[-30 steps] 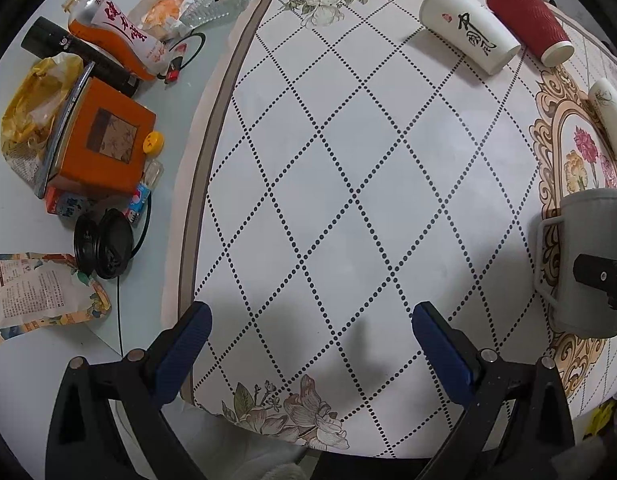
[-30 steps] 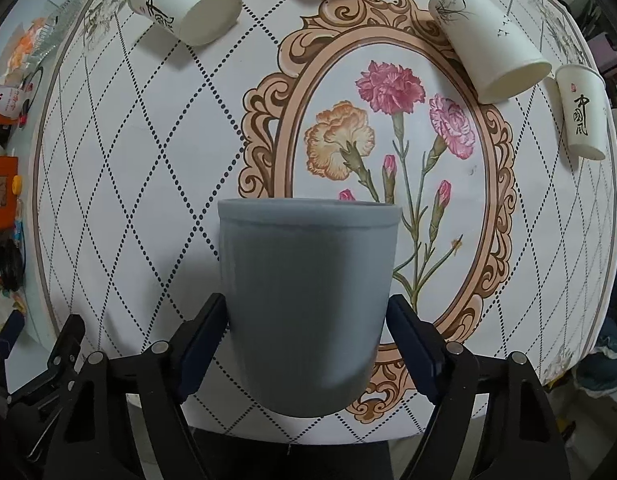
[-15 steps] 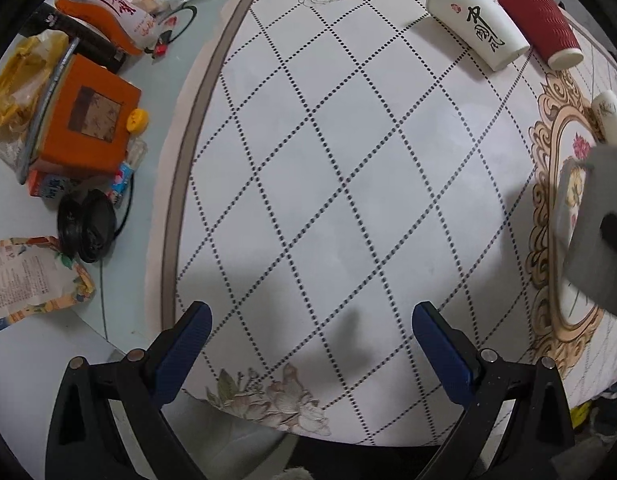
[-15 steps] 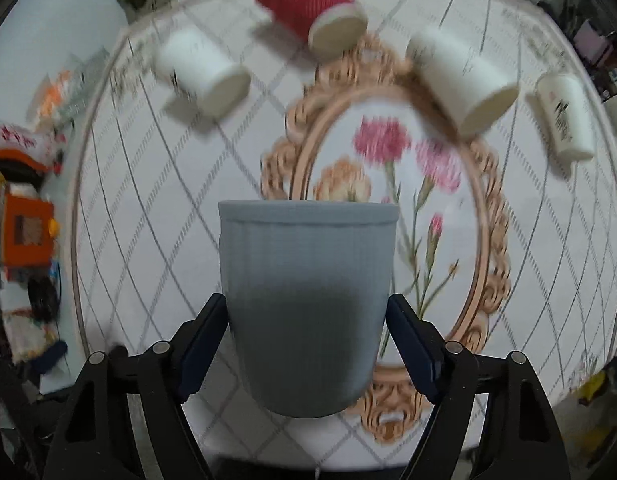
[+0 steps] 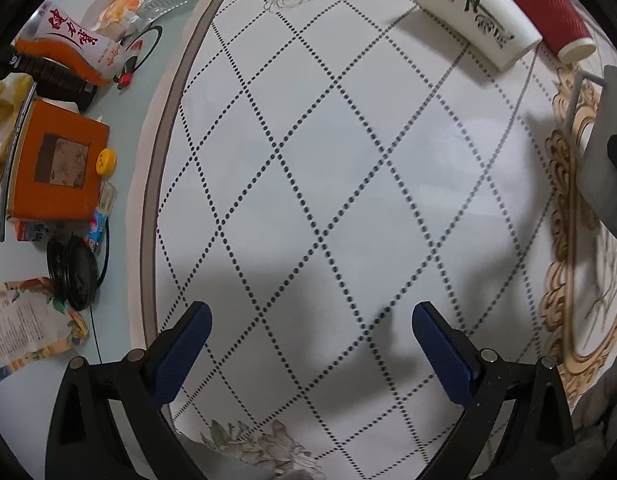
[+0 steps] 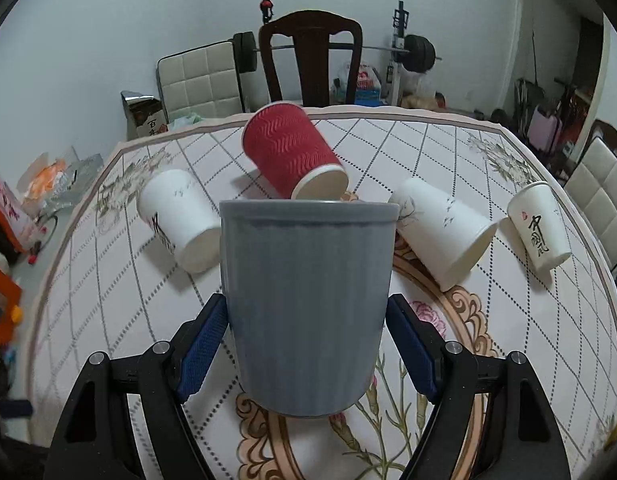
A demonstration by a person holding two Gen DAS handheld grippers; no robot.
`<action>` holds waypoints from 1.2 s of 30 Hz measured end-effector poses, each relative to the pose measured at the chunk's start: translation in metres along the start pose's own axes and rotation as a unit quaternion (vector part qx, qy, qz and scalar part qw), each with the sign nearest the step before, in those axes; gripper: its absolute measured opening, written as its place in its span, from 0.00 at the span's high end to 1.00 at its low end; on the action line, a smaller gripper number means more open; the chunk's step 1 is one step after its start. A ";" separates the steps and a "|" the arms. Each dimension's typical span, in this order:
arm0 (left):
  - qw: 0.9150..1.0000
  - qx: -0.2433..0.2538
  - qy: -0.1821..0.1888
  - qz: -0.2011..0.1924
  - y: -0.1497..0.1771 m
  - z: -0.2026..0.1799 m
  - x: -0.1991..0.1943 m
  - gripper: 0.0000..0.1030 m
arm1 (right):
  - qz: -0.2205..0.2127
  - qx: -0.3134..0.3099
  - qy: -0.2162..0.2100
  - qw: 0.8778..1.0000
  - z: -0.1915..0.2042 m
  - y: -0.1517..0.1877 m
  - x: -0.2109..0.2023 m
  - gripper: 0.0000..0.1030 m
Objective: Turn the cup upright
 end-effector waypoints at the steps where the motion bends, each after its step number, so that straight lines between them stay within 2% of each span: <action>1: 1.000 0.001 -0.001 -0.001 0.001 0.002 0.000 0.01 | 0.002 -0.005 -0.001 1.000 0.000 0.005 0.001 0.20; 2: 1.000 0.001 0.000 -0.002 0.003 0.004 0.001 0.01 | -0.013 -0.016 0.000 1.000 0.002 0.010 -0.004 0.20; 6: 1.000 0.009 0.001 -0.015 0.009 0.005 -0.007 0.01 | -0.010 -0.033 -0.004 0.999 0.002 0.021 -0.009 0.20; 13: 0.999 0.029 0.004 -0.045 0.026 -0.002 -0.032 0.01 | 0.052 -0.028 -0.009 0.998 -0.005 0.043 -0.015 0.18; 16: 0.998 0.034 0.007 -0.054 0.032 -0.005 -0.045 0.01 | 0.057 -0.026 -0.002 0.998 -0.007 0.051 -0.028 0.11; 19: 0.997 0.037 0.010 -0.063 0.042 -0.005 -0.057 0.01 | 0.061 -0.023 0.003 0.998 -0.011 0.055 -0.045 0.09; 23: 0.996 0.040 0.016 -0.078 0.061 -0.007 -0.080 0.01 | 0.072 -0.014 0.013 0.997 -0.023 0.057 -0.072 0.06; 25: 0.995 0.039 0.021 -0.089 0.073 -0.009 -0.094 0.01 | 0.075 -0.011 0.026 0.997 -0.030 0.056 -0.090 0.00; 27: 0.994 0.038 0.024 -0.101 0.082 -0.010 -0.108 0.01 | 0.068 -0.013 0.044 0.997 -0.037 0.054 -0.113 0.00; 31: 0.990 0.030 0.031 -0.132 0.106 -0.014 -0.145 0.01 | 0.062 -0.009 0.051 0.997 -0.052 0.047 -0.159 0.00; 36: 0.981 0.013 0.046 -0.187 0.141 -0.013 -0.209 0.01 | 0.056 -0.023 0.055 0.997 -0.065 0.035 -0.228 0.00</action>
Point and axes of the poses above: each gripper's, at about its wrist camera, not at the fingertips, and x roughly the way its jaws point, z to its left, y to its underside, the point moved 1 cm from there along x, roughly the way its jaws point, and after that the axes turned 1 degree about -y, right-handed, at the moved point
